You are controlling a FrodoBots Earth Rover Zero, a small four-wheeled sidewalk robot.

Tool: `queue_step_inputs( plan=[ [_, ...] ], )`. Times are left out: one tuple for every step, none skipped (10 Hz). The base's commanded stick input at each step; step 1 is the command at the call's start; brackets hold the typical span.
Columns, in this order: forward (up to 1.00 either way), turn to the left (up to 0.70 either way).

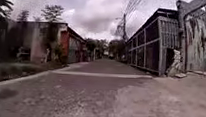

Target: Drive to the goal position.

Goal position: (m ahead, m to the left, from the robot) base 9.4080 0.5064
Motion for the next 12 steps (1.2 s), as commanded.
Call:
queue_step_inputs(
  plan=[
    [0.5,0.0],
    [0.5,0.0],
    [0.5,0.0],
    [0.5,0.0],
    [0.5,0.0],
    [0.5,0.0],
    [0.5,0.0],
    [0.5,0.0],
    [0.5,0.0],
    [0.5,0.0],
    [0.5,0.0],
    [0.5,0.0]
  ],
)
